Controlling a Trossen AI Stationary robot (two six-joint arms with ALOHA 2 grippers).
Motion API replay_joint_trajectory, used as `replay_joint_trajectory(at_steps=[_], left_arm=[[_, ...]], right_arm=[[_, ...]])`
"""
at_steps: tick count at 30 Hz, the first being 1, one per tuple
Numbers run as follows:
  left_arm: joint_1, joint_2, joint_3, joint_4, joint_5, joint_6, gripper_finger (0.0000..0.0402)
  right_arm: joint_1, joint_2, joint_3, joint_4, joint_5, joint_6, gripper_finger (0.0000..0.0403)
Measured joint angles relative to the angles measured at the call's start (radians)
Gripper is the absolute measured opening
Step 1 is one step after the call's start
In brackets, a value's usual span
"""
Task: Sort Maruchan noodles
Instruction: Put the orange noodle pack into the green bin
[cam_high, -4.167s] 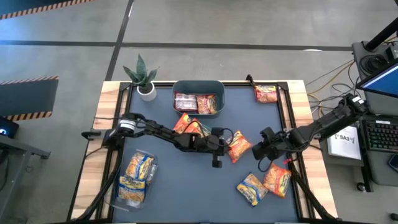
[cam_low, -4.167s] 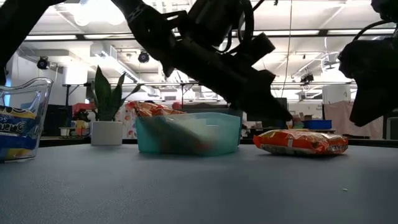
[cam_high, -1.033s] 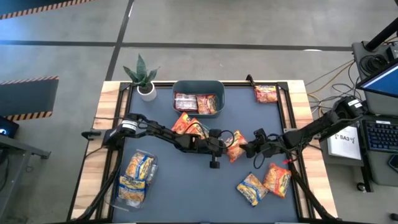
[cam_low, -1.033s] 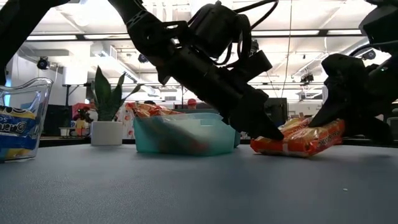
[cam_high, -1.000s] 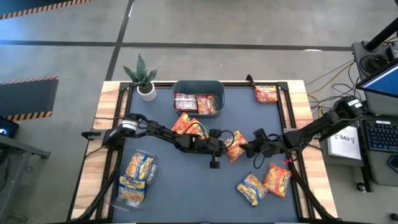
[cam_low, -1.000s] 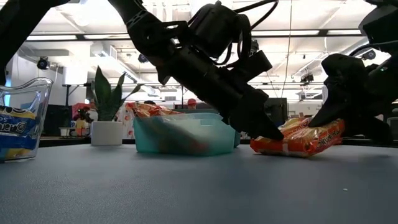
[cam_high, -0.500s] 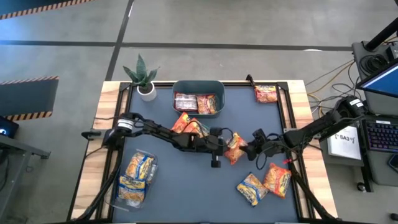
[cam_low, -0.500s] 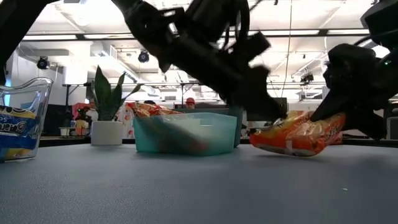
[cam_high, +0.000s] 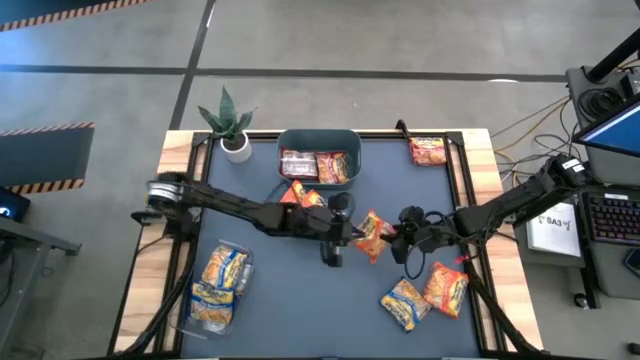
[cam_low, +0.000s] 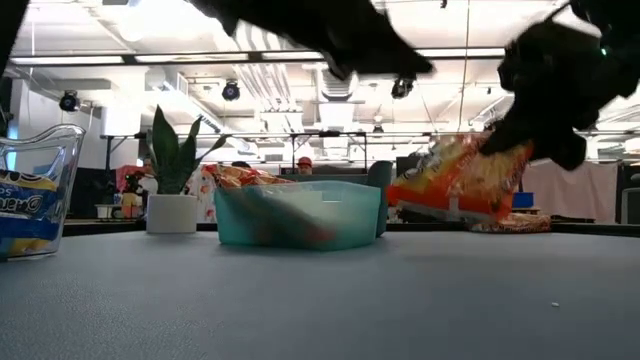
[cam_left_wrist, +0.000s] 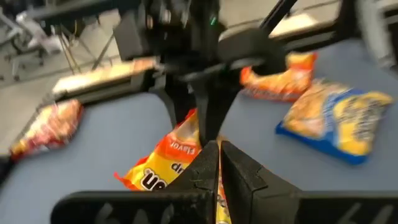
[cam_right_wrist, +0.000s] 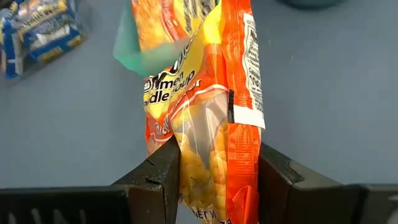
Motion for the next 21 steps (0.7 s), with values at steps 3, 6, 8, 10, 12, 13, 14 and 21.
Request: replay_joint_trajectory(at_steps=[3, 6, 8, 10, 12, 13, 14, 21], left_arm=[[-0.001, -0.121, -0.071, -0.006, 0.006, 0.01, 0.0], [0.004, -0.239, -0.159, -0.012, -0.007, 0.01, 0.0], [0.005, -0.315, -0.223, -0.013, -0.04, 0.002, 0.0], [0.004, -0.385, -0.285, -0.01, -0.106, -0.015, 0.0], [0.005, -0.448, -0.35, -0.014, -0.182, -0.04, 0.0], [0.006, -0.476, -0.378, -0.012, -0.217, -0.054, 0.0], [0.007, -0.503, -0.41, -0.011, -0.251, -0.069, 0.0], [0.015, -0.65, -0.595, -0.024, -0.425, -0.185, 0.0]], right_arm=[[0.0, 0.0, 0.064, -0.059, 0.018, -0.037, 0.0133], [0.0, 0.0, 0.117, -0.087, 0.027, -0.105, 0.0133], [-0.002, 0.0, 0.153, -0.091, 0.029, -0.153, 0.0134], [-0.008, 0.0, 0.184, -0.098, 0.031, -0.198, 0.0134], [-0.02, 0.0, 0.211, -0.1, 0.035, -0.248, 0.0134], [-0.027, 0.0, 0.222, -0.1, 0.035, -0.276, 0.0134], [-0.036, 0.0, 0.235, -0.101, 0.036, -0.304, 0.0134], [-0.125, 0.015, 0.309, -0.102, -0.019, -0.481, 0.0134]])
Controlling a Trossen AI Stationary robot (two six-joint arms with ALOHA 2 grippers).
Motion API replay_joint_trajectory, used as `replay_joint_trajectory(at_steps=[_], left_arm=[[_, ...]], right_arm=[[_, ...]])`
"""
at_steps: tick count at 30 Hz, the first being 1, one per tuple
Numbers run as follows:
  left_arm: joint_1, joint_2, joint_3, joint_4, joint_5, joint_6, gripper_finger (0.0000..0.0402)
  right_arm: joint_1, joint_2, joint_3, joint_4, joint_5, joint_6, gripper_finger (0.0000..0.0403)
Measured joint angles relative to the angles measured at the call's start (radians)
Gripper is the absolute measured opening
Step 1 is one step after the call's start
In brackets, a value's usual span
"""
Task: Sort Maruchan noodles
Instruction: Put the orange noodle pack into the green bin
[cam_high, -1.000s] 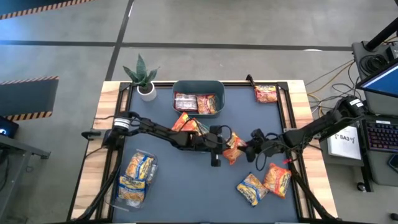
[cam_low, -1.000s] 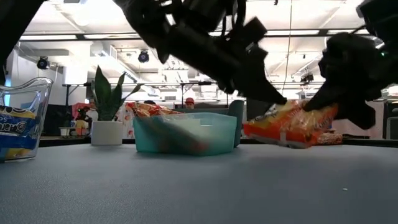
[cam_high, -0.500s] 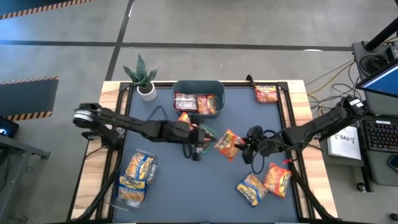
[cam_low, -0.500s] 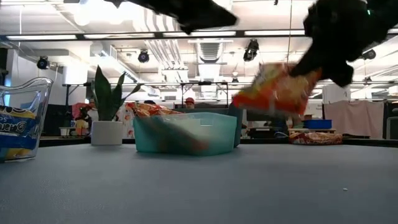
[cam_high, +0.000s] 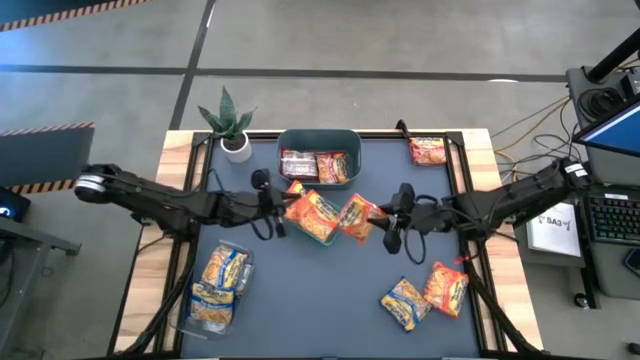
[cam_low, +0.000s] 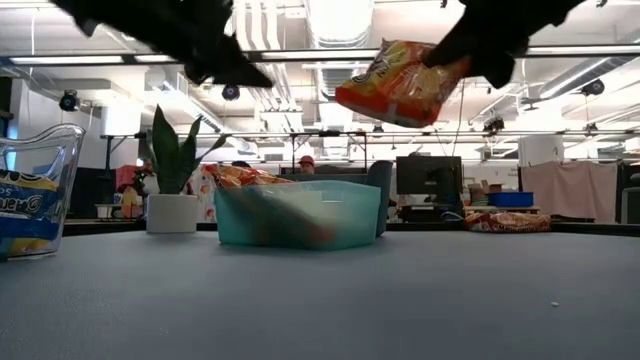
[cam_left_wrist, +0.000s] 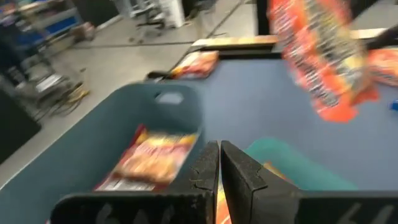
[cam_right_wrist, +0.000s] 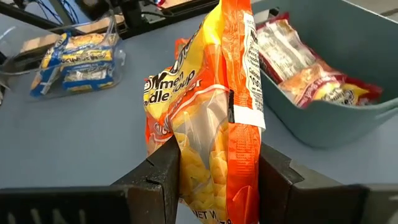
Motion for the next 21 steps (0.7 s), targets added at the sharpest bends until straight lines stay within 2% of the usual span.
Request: replay_joint_trajectory(at_steps=[3, 10, 14, 21], left_arm=[[0.021, -0.052, -0.064, -0.004, -0.034, -0.052, 0.0], [0.075, -0.13, -0.164, -0.031, -0.037, -0.168, 0.0], [0.077, -0.14, -0.185, -0.054, -0.035, -0.209, 0.0], [0.077, -0.125, -0.181, -0.184, -0.06, -0.284, 0.0]], right_arm=[[-0.051, 0.024, 0.025, 0.002, -0.057, -0.053, 0.0134], [-0.16, 0.124, 0.095, 0.003, -0.208, -0.204, 0.0134], [-0.217, 0.192, 0.167, -0.003, -0.319, -0.298, 0.0134], [-0.31, 0.347, 0.354, -0.1, -0.446, -0.49, 0.0134]])
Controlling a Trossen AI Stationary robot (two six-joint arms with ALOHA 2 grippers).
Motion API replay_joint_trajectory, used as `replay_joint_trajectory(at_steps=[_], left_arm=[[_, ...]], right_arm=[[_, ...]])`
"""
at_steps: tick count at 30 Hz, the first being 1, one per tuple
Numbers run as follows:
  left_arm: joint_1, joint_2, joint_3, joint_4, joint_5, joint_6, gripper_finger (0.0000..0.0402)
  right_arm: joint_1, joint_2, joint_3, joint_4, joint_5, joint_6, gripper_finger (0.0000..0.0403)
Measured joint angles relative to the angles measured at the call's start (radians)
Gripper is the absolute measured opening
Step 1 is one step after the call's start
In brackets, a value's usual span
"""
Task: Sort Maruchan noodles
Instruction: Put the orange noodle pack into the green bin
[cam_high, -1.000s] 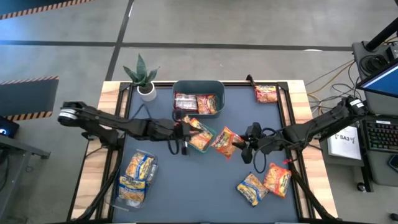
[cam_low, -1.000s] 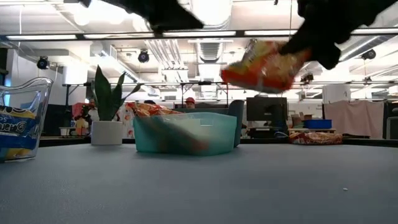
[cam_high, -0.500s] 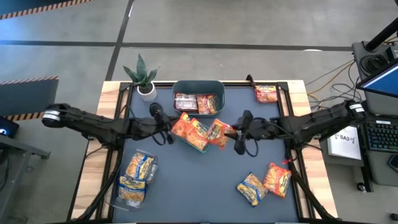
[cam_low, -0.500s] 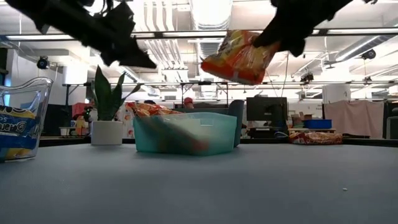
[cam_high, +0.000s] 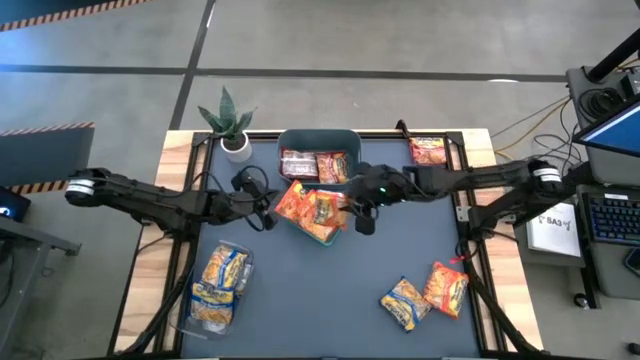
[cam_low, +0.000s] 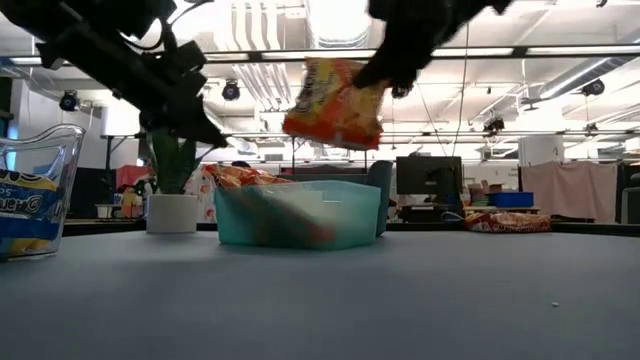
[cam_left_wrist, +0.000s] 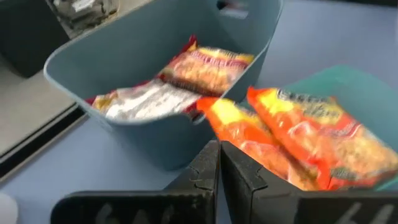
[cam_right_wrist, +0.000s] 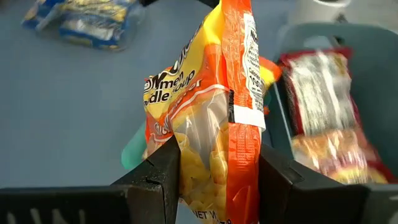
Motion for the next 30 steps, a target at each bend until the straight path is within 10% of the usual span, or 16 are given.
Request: replay_joint_trajectory(at_steps=[11, 30], left_arm=[[0.0, 0.009, 0.001, -0.029, 0.0, -0.038, 0.0], [0.011, 0.142, 0.002, 0.0, -0.049, -0.047, 0.0]], right_arm=[[-0.077, 0.233, 0.241, -0.214, -0.144, -0.556, 0.0134], [-0.099, 0.366, 0.365, -0.323, -0.215, -0.684, 0.0138]])
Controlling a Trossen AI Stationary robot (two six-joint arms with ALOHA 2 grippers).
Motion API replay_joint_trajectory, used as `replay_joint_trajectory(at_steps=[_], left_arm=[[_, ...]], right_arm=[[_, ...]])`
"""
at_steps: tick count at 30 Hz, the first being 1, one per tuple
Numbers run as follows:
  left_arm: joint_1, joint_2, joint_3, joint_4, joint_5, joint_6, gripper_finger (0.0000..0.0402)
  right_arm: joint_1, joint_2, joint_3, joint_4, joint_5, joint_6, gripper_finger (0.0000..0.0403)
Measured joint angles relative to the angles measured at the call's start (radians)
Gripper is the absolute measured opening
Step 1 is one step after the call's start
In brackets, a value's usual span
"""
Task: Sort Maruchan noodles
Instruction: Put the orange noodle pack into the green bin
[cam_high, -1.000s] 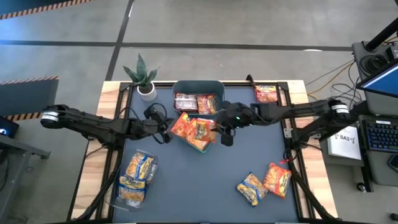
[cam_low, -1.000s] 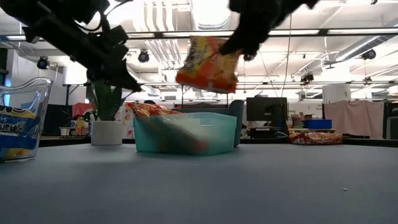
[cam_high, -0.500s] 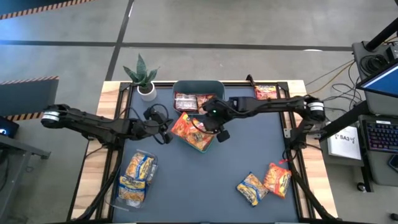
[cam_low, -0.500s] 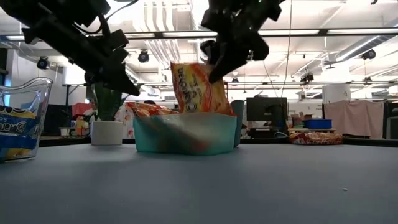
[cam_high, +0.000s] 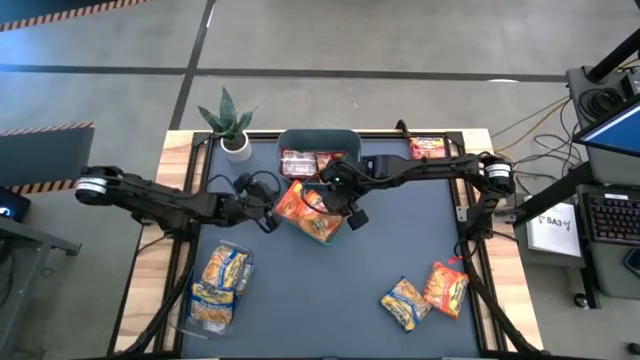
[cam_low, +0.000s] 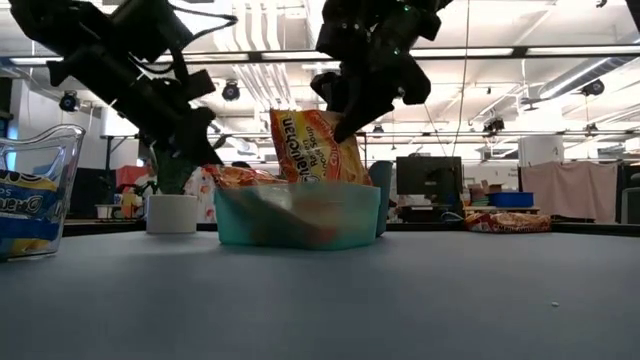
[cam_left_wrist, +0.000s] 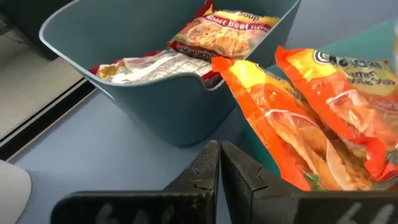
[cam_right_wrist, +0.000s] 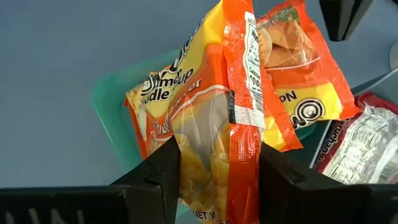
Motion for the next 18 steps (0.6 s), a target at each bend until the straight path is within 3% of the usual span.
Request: replay_joint_trajectory(at_steps=[18], left_arm=[[0.0, 0.052, 0.0, 0.054, 0.0, -0.003, 0.0]], right_arm=[[-0.007, 0.004, 0.024, 0.005, 0.001, 0.169, 0.0141]])
